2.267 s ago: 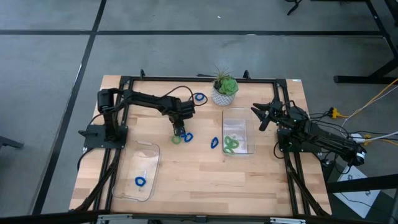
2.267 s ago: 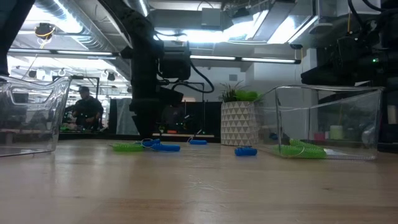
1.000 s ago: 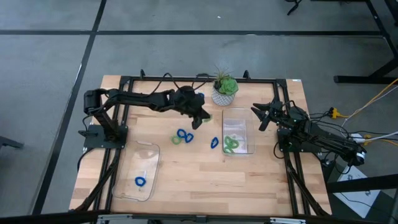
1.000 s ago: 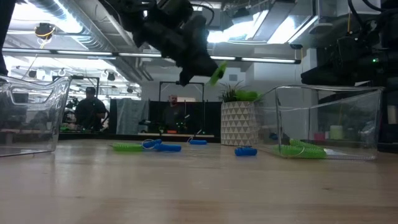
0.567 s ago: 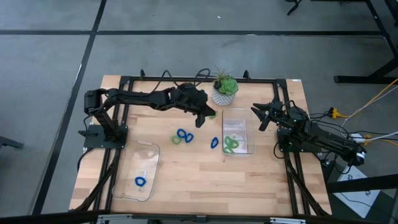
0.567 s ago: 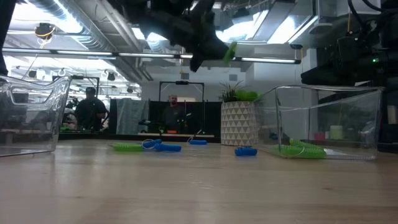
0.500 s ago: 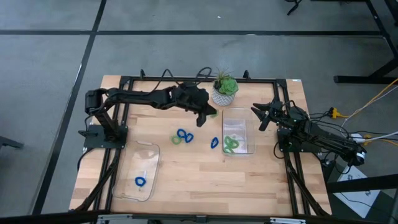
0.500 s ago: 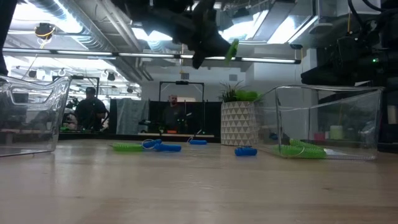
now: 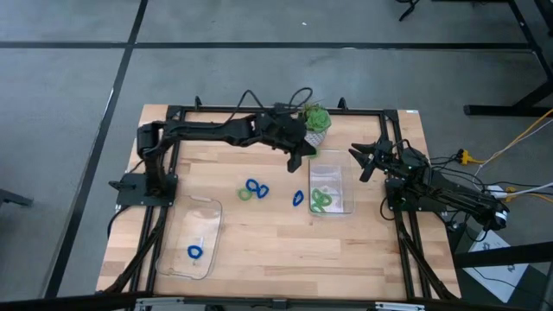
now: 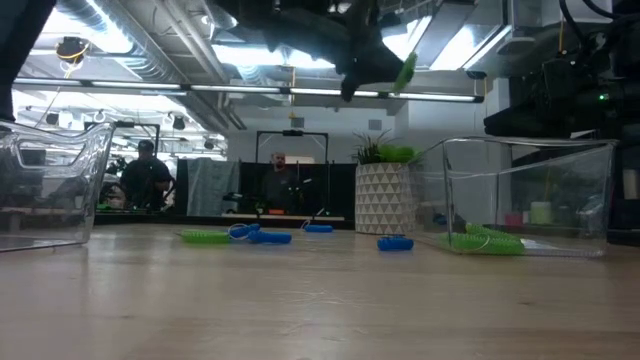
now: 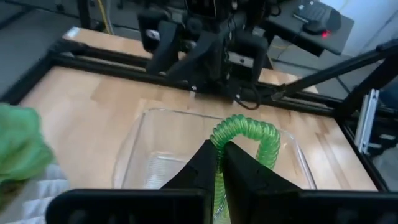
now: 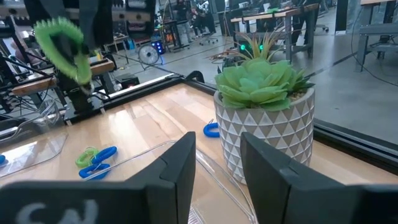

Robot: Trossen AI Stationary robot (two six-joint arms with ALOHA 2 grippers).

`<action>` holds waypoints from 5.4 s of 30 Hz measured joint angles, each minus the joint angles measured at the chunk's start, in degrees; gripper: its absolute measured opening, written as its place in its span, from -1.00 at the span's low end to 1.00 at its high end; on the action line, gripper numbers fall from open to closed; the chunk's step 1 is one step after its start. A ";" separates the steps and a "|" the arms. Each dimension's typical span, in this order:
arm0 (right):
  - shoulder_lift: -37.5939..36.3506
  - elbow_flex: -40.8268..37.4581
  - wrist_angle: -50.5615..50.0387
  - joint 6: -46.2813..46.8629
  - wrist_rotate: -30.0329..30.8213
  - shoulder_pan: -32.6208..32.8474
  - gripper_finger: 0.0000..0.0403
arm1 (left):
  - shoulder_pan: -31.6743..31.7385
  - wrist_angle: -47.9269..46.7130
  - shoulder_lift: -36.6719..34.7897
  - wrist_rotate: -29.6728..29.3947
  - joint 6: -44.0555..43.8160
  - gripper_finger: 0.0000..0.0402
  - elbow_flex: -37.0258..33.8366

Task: Sort spring keychains
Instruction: Put the green spring keychain into the top transparent bin, then put the blue spring keychain into the bottom transparent bin

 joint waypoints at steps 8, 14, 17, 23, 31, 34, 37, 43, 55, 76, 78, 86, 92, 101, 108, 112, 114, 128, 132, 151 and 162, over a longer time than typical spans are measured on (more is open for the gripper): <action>0.00 0.00 0.01 0.00 0.00 0.00 -0.37 | -1.49 -2.22 7.91 2.49 -0.91 -0.95 6.64; -0.01 0.00 0.02 0.00 0.00 0.00 -0.37 | -2.70 -2.74 11.60 5.89 -1.05 -0.94 8.70; -0.01 0.00 0.02 0.00 0.00 -0.01 -0.37 | -3.21 -2.74 12.05 5.95 -1.07 -0.89 8.69; 0.00 0.00 0.02 0.00 0.00 -0.01 -0.37 | -3.22 -2.15 12.03 5.93 -1.07 -0.78 8.70; 0.00 0.00 0.02 0.00 0.00 0.00 -0.37 | -3.14 -2.12 12.03 5.06 -1.07 -0.76 8.70; -0.02 0.00 0.02 0.00 0.00 0.00 -0.37 | -2.88 -1.57 12.03 4.75 -1.07 -0.78 8.70; 0.00 0.00 0.02 0.00 0.00 0.00 -0.37 | -2.46 -0.88 12.03 4.64 -1.11 -0.79 8.70; 0.00 0.00 0.02 0.00 0.00 -0.02 -0.37 | -1.70 2.02 12.03 4.64 -4.26 -0.77 8.70; 0.00 0.00 0.02 0.00 0.00 -0.02 -0.37 | -0.92 5.37 11.98 4.87 -8.15 -0.77 8.70; 0.00 0.00 0.02 0.00 0.00 0.00 -0.37 | -0.94 6.91 11.92 4.88 -7.80 -0.34 8.70; 0.00 0.00 0.02 0.00 0.01 -0.02 -0.37 | -0.94 6.91 11.92 4.88 -9.02 -0.28 8.70; 0.00 0.00 0.02 -0.01 0.02 -0.02 -0.37 | -0.62 6.87 10.14 5.71 -11.37 -0.22 8.75; -0.01 0.01 0.02 0.00 -0.02 0.00 -0.37 | 0.42 2.53 6.38 5.94 -7.57 -0.32 8.77; -0.01 0.02 0.02 0.00 0.00 -0.01 -0.37 | 3.31 -8.23 0.94 4.35 -0.55 -0.43 8.77; -0.02 0.02 0.01 0.00 0.00 0.00 -0.37 | 6.47 -21.03 -2.05 3.27 2.90 -0.49 8.72; -0.02 0.02 0.02 0.00 0.00 0.00 -0.37 | 7.93 -28.53 -3.47 -1.58 6.11 -0.51 8.72; 0.00 0.02 0.02 0.00 0.00 -0.02 -0.37 | 8.52 -31.58 -4.24 -4.26 7.77 -0.52 8.72; -0.02 0.02 0.02 0.00 0.00 -0.01 -0.37 | 9.97 -41.53 -4.51 -12.99 14.99 -0.54 8.70; -0.02 0.02 0.00 0.00 0.00 0.00 -0.37 | 10.06 -42.84 -4.50 -12.20 14.99 -0.54 8.70; -0.02 0.02 0.02 0.00 0.00 -0.02 -0.37 | 0.94 -67.85 -4.45 -8.55 14.97 -0.56 8.66; 0.00 0.02 0.02 0.00 0.00 -0.02 -0.37 | -4.96 -68.13 -4.43 -8.63 14.96 -0.56 8.66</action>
